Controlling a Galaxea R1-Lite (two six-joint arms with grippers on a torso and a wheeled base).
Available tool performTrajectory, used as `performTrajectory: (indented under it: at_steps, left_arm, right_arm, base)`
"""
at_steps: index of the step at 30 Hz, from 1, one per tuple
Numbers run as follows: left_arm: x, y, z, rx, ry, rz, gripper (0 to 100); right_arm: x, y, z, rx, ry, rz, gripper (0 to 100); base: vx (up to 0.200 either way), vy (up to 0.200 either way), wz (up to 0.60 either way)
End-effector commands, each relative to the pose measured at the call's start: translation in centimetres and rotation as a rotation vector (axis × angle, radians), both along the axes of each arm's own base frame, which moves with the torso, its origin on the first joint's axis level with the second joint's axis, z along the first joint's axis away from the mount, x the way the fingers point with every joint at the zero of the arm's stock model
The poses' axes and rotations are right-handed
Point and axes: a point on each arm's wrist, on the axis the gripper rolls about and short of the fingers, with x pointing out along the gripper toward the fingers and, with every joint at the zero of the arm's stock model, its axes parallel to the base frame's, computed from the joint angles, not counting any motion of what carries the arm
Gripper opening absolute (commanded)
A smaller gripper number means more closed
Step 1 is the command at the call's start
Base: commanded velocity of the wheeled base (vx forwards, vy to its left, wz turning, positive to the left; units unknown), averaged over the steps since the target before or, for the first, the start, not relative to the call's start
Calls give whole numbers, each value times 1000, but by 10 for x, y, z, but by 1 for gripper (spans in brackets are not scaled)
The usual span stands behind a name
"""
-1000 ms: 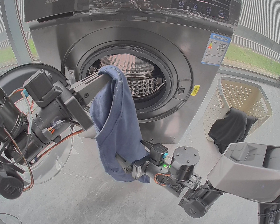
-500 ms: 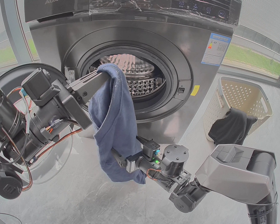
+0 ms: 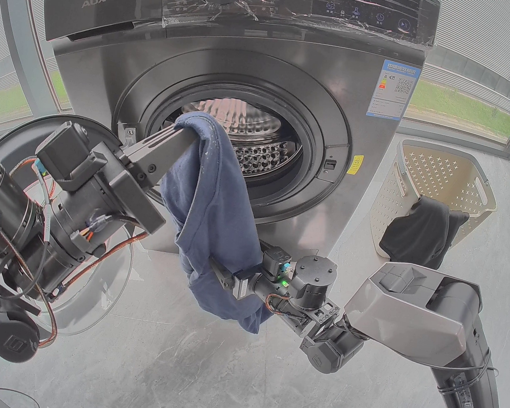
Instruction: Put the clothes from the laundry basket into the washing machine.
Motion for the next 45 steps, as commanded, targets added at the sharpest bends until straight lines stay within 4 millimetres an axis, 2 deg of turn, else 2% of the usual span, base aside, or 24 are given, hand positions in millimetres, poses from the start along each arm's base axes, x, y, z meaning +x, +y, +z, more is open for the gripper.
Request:
performTrajectory:
  at_steps: [1,2,8,9,10,13,15,20,22,27,28,33,34,37,45]
  left_arm:
    - [0,0,0,0,1,1,0]
    - [0,0,0,0,1,1,0]
    - [5,1,-4,8,17,15,0]
    - [6,1,-5,9,22,23,0]
    - [6,1,-5,9,22,23,0]
    - [12,9,-12,38,58,56,0]
    - [13,11,-14,43,66,64,0]
    - [27,24,-36,96,140,111,0]
    - [34,25,-53,129,194,128,0]
    - [45,25,-85,188,293,146,0]
    - [45,25,-85,188,293,146,0]
    - [45,23,-119,292,381,147,0]
    - [45,23,-119,294,381,148,0]
    - [48,21,-137,344,411,150,0]
    - [52,20,-146,354,419,134,0]
  right_arm:
    - [2,1,0,12,-6,-18,100]
    - [3,1,2,17,-8,-19,0]
    - [8,-19,15,27,-19,-57,0]
    - [7,-26,24,33,-26,-68,0]
    - [7,-26,24,33,-26,-68,0]
    - [-3,-47,48,47,-41,-94,0]
    - [-5,-51,54,50,-43,-99,0]
    - [-24,-72,86,67,-65,-113,0]
    - [-29,-79,95,73,-72,-121,0]
    - [-38,-85,110,88,-88,-133,0]
    - [-38,-85,110,88,-88,-133,0]
    - [-39,-87,121,107,-112,-134,0]
    - [-39,-87,121,108,-113,-134,0]
    - [-40,-85,123,112,-117,-128,0]
    - [-39,-84,125,118,-124,-126,0]
  base:
    - [0,0,0]
    - [0,0,0]
    - [0,0,0]
    - [0,0,0]
    - [0,0,0]
    - [0,0,0]
    - [0,0,0]
    - [0,0,0]
    - [0,0,0]
    - [0,0,0]
    - [0,0,0]
    - [0,0,0]
    - [0,0,0]
    - [0,0,0]
    - [0,0,0]
